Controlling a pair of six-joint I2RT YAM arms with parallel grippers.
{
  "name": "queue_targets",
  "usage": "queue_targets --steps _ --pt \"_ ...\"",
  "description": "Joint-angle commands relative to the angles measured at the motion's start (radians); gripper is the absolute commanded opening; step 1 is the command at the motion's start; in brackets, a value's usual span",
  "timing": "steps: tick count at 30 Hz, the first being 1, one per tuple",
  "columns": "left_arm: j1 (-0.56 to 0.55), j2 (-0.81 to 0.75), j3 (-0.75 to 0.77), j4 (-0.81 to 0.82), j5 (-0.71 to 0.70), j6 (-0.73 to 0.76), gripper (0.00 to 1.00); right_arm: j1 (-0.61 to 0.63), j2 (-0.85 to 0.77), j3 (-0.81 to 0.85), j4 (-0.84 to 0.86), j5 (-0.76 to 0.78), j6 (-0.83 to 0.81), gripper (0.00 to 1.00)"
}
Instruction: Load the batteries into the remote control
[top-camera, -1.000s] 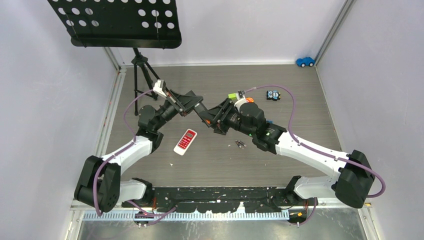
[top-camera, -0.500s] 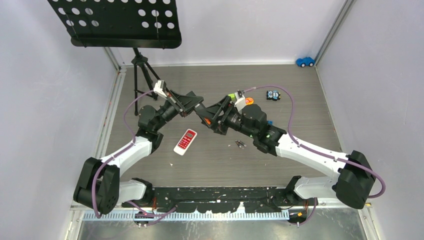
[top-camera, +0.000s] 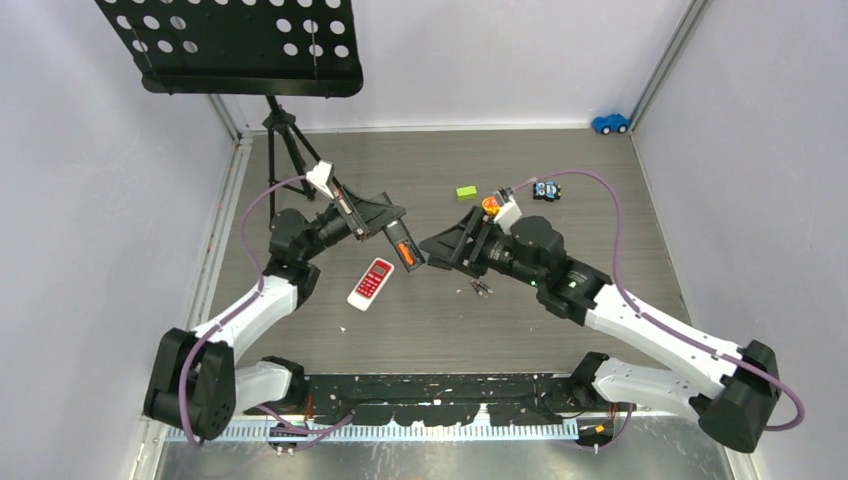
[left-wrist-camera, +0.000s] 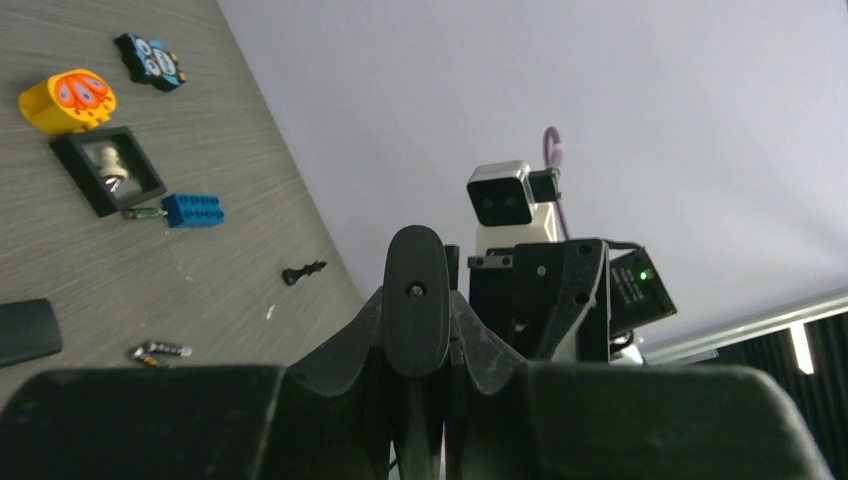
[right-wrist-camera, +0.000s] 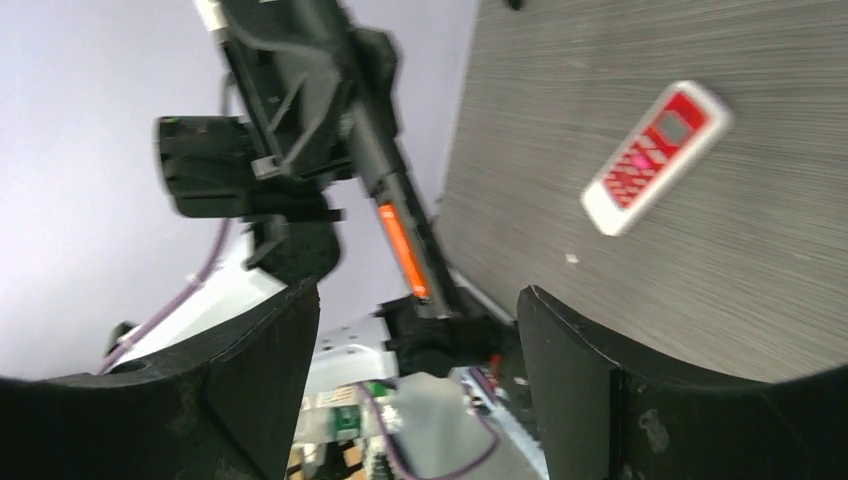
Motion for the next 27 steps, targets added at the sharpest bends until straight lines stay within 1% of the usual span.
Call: queue_targets --steps 1,4,6,9,10,12,13,17,21,24,27 --pt "0.012 -0.109 0.04 -0.201 0.098 0.256 0.0 -0.029 -0.127 0.001 -0.332 0.134 -0.166 0.78" --pt "0.012 -0.173 0.043 -0.405 0.06 0.397 0.0 -0.035 -0.196 -0.003 -0.489 0.29 -0.228 0.78" --pt "0.012 -0.204 0.045 -0.48 0.043 0.445 0.0 -0.038 -0.207 0.01 -0.605 0.379 -0.25 0.74" --pt "0.012 -0.225 0.042 -0.506 0.038 0.459 0.0 -0.039 -0.183 0.013 -0.719 0.47 -0.307 0.58" --pt "0.012 -0.225 0.042 -0.509 0.039 0.458 0.0 -0.039 -0.158 0.01 -0.731 0.489 -0.332 0.54" --pt "0.012 -0.221 0.041 -0.511 0.05 0.458 0.0 -0.038 -0.107 0.008 -0.738 0.522 -0.396 0.49" --pt "0.012 -0.217 0.041 -0.514 0.056 0.458 0.0 -0.039 -0.079 0.006 -0.73 0.524 -0.43 0.48" --pt "0.012 -0.194 0.042 -0.507 0.093 0.464 0.0 -0.039 0.042 0.003 -0.659 0.506 -0.55 0.48" --pt "0.012 -0.17 0.023 -0.372 0.21 0.45 0.0 -0.039 0.173 0.006 -0.582 0.48 -0.64 0.54" --pt "0.012 -0.172 -0.003 -0.296 0.259 0.437 0.0 -0.039 0.269 0.003 -0.534 0.466 -0.66 0.56" --pt "0.012 -0.181 -0.018 -0.278 0.269 0.441 0.0 -0.037 0.334 0.003 -0.499 0.458 -0.66 0.58"
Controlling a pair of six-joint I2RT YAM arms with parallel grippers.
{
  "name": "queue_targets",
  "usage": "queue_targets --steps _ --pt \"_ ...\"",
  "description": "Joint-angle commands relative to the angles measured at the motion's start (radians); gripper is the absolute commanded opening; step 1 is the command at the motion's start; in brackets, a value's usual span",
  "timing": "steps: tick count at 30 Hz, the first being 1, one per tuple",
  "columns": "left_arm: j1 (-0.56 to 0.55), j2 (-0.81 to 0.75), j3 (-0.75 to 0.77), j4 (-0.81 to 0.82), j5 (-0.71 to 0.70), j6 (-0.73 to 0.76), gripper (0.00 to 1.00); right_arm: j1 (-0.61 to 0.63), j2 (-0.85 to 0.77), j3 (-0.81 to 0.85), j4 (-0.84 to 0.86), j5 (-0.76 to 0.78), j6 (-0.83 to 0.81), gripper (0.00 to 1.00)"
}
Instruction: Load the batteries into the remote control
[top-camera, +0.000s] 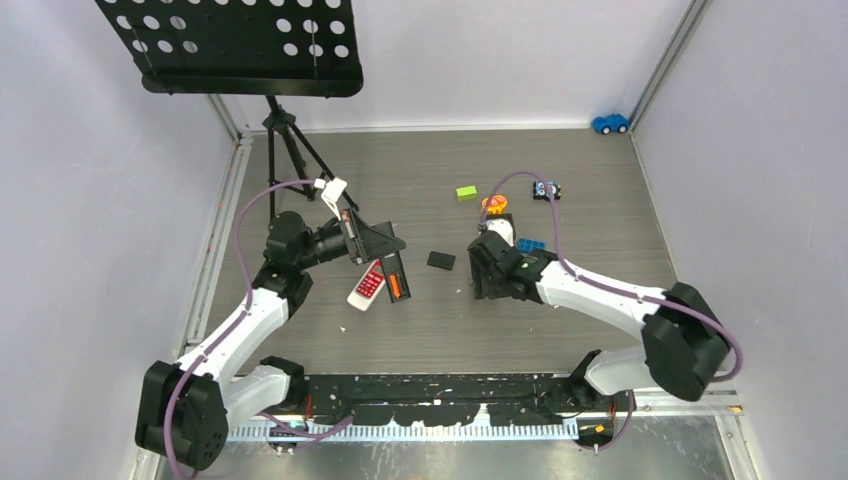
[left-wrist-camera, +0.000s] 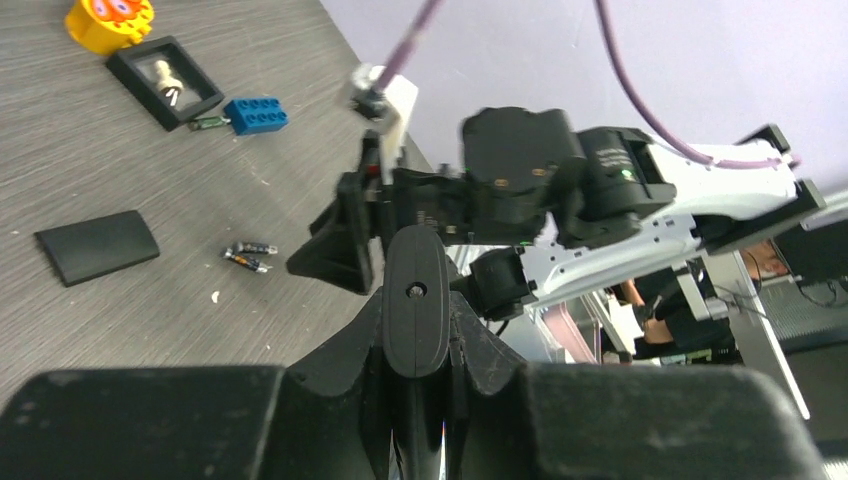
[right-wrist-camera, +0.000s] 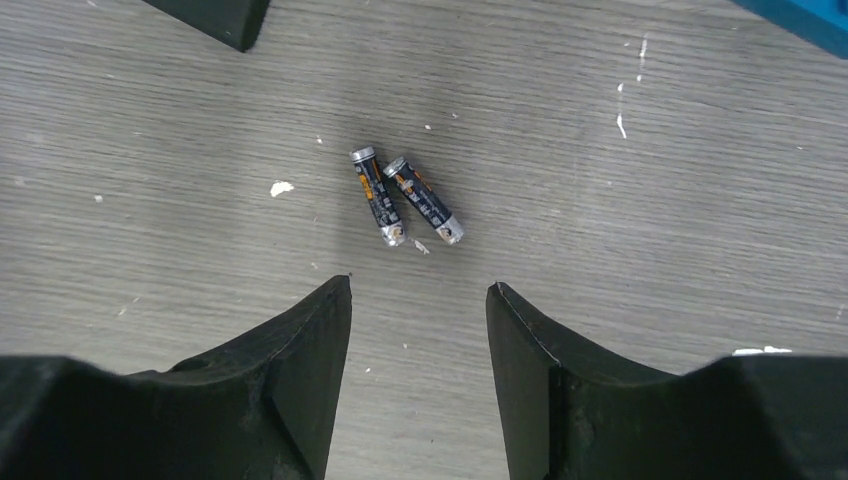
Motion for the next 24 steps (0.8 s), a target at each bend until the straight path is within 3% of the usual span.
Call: queue_targets --steps 1,24 --pt "0.004 -0.019 -0.016 0.128 0.077 0.004 0.0 0.001 0.069 0.002 0.105 -0.002 -0.054 0.58" --pt "0.003 0.04 -0.014 0.186 0.096 -0.009 0.0 -0.015 0.288 0.094 0.16 -0.081 -0.128 0.29"
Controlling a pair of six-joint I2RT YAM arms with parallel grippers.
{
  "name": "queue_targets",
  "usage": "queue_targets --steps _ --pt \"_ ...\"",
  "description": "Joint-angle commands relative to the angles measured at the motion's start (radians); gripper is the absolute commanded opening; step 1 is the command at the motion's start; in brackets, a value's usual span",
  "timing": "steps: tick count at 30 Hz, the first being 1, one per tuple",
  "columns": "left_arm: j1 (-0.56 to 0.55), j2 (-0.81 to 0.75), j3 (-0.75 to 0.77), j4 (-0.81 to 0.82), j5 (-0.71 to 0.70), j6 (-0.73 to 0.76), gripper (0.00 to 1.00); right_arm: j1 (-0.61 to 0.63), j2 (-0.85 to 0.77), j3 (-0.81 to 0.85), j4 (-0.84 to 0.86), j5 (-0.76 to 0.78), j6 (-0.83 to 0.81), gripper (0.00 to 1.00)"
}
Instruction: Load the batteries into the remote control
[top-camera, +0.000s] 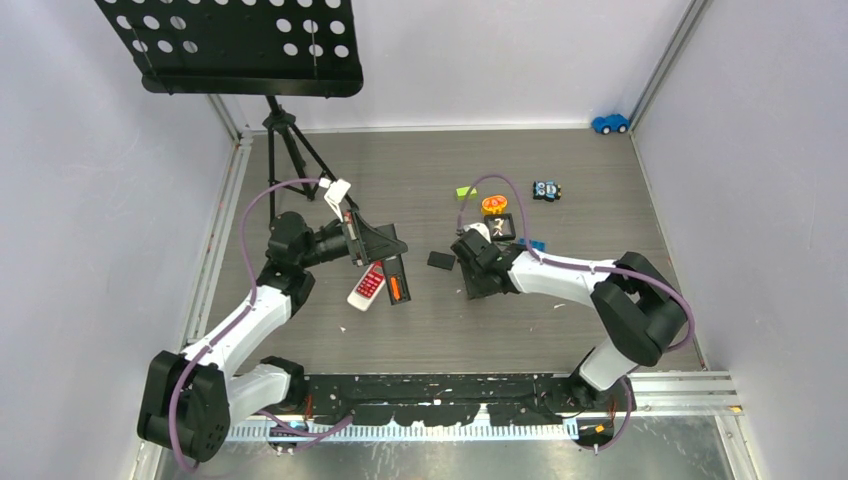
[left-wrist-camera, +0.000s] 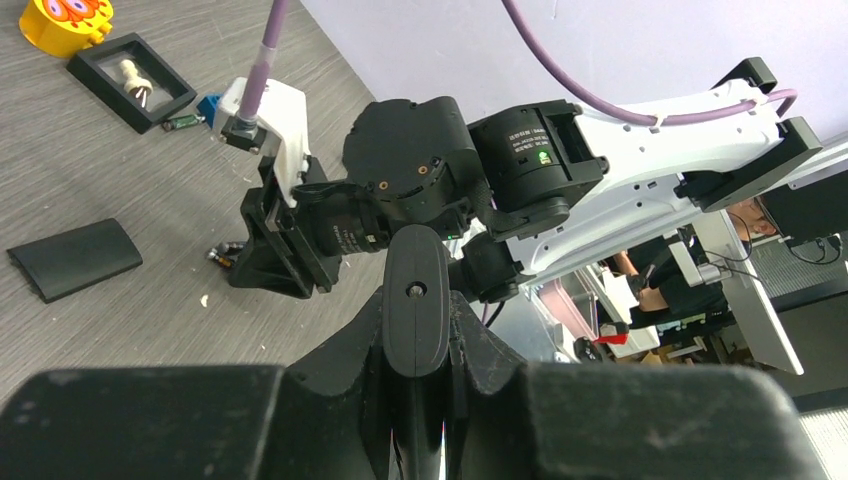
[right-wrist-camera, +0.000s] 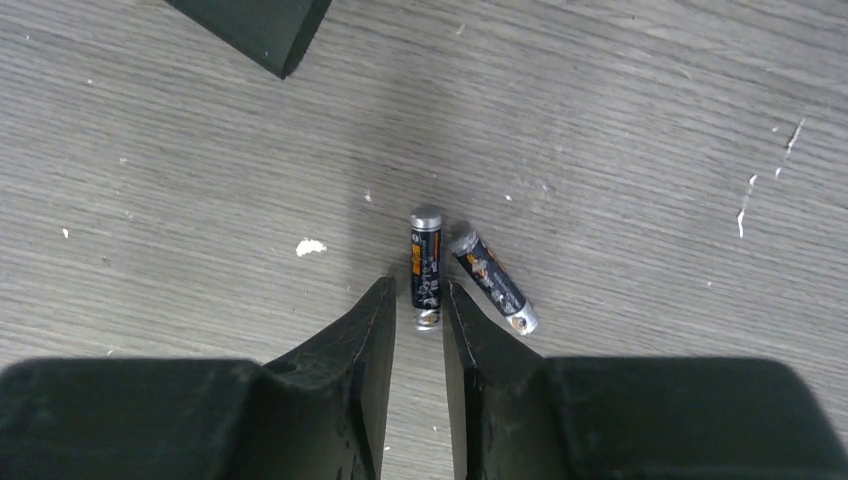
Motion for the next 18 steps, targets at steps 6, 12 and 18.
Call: queue_targets --steps 6,12,18 --pt "0.003 -0.018 -0.001 0.046 -0.029 -0.007 0.0 -0.02 0.05 0.08 -0.004 -0.031 0.003 0.03" --pt "0.004 -0.021 -0.034 -0.031 -0.204 -0.064 0.0 -0.019 -0.126 0.085 -0.005 -0.086 0.034 0.01" --pt "0.003 0.041 -0.075 0.014 -0.261 -0.204 0.0 0.027 -0.295 0.128 0.025 -0.438 0.019 0.01"
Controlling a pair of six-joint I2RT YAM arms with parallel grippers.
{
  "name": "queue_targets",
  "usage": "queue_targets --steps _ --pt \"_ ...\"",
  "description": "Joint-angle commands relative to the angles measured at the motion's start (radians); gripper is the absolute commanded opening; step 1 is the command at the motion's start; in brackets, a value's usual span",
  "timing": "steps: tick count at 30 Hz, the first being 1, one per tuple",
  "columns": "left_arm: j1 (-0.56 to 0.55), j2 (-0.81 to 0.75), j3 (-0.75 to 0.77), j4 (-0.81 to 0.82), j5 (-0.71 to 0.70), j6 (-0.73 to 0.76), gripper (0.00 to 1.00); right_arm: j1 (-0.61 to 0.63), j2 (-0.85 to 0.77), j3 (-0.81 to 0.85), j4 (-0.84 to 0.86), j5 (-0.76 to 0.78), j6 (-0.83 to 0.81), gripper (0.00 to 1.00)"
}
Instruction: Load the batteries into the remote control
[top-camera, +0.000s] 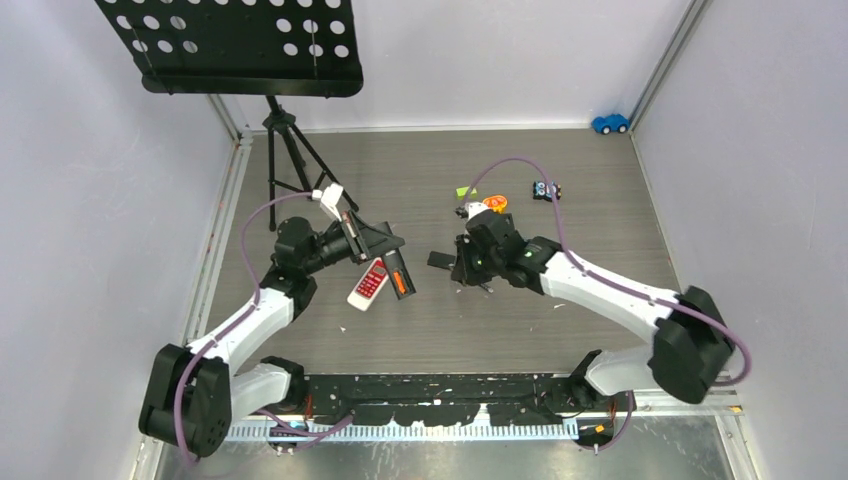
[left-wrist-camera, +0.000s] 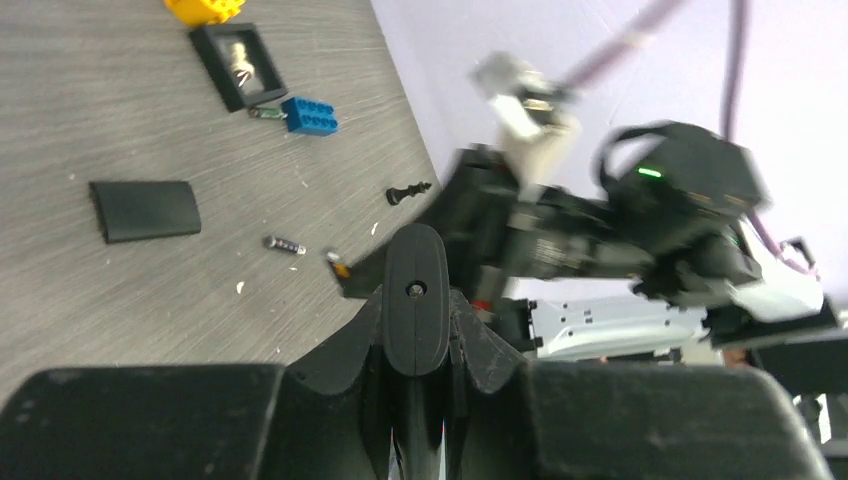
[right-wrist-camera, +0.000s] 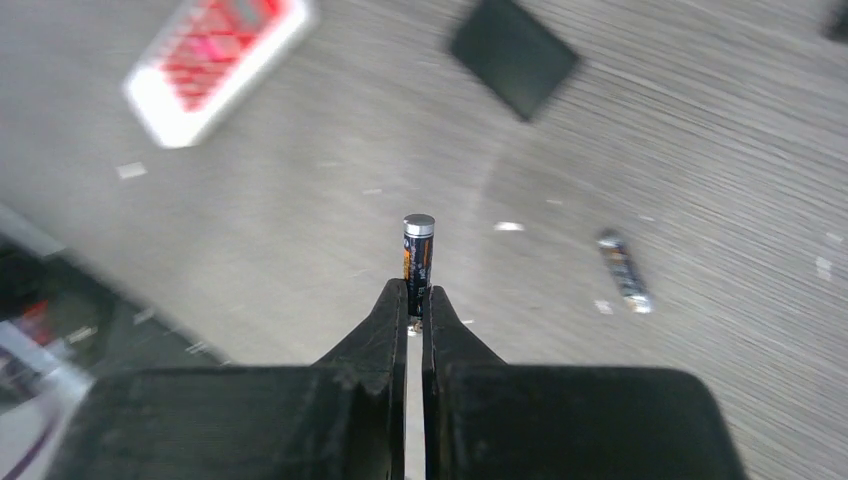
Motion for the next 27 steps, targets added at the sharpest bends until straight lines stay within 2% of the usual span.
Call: queue_targets --steps 1,6,9,15,19,27 --pt "0.003 0.035 -0.037 0.074 -0.068 -0.117 0.0 0.048 -0.121 0.076 0.05 -0.295 -0.006 0.01" --pt "0.004 0.019 -0.07 0.089 -0.1 -0.147 0.0 0.112 -0.201 0.101 0.074 -0.405 -0.023 0.01" --pt "0.002 0.013 -0.096 0.127 -0.109 -0.187 0.0 0.153 -0.198 0.136 0.049 -0.411 -0.041 0.02" --pt "0.002 -0.022 -0.138 0.182 -0.128 -0.242 0.0 0.229 -0.093 0.307 -0.125 -0.239 -0.039 0.05" --pt "0.002 -0.05 -0.155 0.175 -0.14 -0.249 0.0 0.244 -0.032 0.364 -0.186 -0.139 -0.02 0.06" --pt "0.002 -0.072 -0.172 0.183 -0.14 -0.266 0.0 0.263 0.003 0.363 -0.164 -0.131 -0.016 0.09"
